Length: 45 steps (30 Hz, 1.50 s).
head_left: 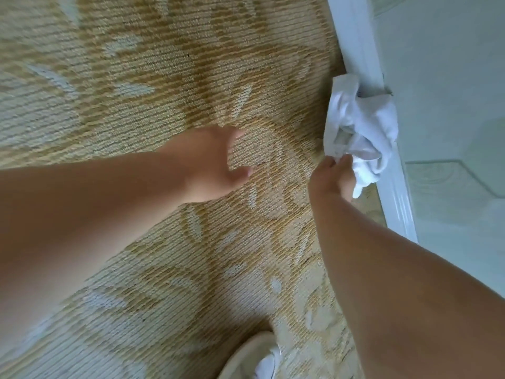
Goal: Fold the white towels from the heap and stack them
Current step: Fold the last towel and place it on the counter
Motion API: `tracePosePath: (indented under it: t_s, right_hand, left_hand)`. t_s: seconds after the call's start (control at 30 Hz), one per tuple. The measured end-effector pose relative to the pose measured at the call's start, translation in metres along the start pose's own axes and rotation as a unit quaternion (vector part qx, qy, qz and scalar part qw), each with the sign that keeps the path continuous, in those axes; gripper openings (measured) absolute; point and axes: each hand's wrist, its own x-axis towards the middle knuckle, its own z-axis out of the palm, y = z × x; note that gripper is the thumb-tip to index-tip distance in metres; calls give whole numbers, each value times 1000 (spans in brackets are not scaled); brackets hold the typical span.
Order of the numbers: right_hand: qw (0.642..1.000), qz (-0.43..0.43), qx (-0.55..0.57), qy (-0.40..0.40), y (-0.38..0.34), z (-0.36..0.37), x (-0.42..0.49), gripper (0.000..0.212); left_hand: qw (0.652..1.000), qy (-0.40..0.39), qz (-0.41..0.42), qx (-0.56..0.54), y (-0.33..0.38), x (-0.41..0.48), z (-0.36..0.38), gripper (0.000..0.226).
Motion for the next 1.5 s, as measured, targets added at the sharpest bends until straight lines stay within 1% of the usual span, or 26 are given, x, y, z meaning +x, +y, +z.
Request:
tracePosePath:
  t_s: [0.07,0.17,0.2,0.27,0.33,0.43,0.5,0.63,0.73,0.8,0.83,0.9,0.97,1.07,1.17,1.23,1.3,1.37,1.43,1.5]
  right_hand:
    - [1000,9,15,13,-2,-5,-33,23]
    - [999,24,44,10,-8,-26,-75,28]
    - [999,22,39,4,-10,-36,-89,25]
    - [1000,-7,21,-5,-14,-58,-119,15]
    - [999,-40,21,-20,-19,-82,-150,9]
    - [998,-49,37,-26,-27,-117,-194,9]
    - [997,-55,44,-28,-36,-142,-222,16]
    - [991,-95,88,-19,-61,-204,-269,18]
    - [990,-110,90,-16,-90,-253,-294,30]
    - [986,-101,124,-49,-123,-296,-313,34]
    - [983,-94,139,-76,-140,-318,-325,31]
    - [972,-79,186,-116,-175,-360,-346,17]
    - [962,-91,229,-118,-208,-402,-369,23]
    - [952,-121,257,-112,-248,-465,-401,26]
    - [934,-148,312,-89,-278,-535,-420,22]
    - [923,-186,331,-61,-294,-586,-428,22]
    - [917,-212,337,-26,-304,-641,-432,22]
    - [916,-209,342,2,-310,-694,-433,23]
    - [912,-200,359,12,-311,-746,-437,23]
    - [904,-203,377,16,-308,-795,-440,15]
  left_hand:
    - [1000,-3,4,7,3,-17,-6,80]
    - [1000,-15,-3,8,9,-50,-16,78]
    - [1000,-23,-7,3,13,-62,-19,77]
    - [999,-33,-14,-6,20,-84,-26,77]
    - [999,-38,-5,7,30,-99,-37,78]
    - [997,-54,26,43,49,-120,-56,86]
    - [995,-68,39,60,62,-134,-71,92]
    - [994,-40,33,96,84,-167,-126,94]
    - [993,-55,20,98,95,-206,-174,91]
    - [990,-64,14,121,104,-244,-216,88]
    - [989,-65,8,130,108,-263,-239,87]
    - [988,-65,-15,138,117,-293,-282,84]
    - [986,-64,-36,148,131,-319,-325,80]
    - [987,-49,-24,148,158,-353,-386,71]
    - [987,4,3,161,194,-386,-444,56]
    - [981,46,17,188,223,-409,-480,48]
    - [971,72,46,224,259,-429,-510,41]
    - [959,97,71,256,298,-442,-540,30]
    - [950,123,97,269,344,-452,-569,17]
    - [944,119,129,280,393,-464,-595,9]
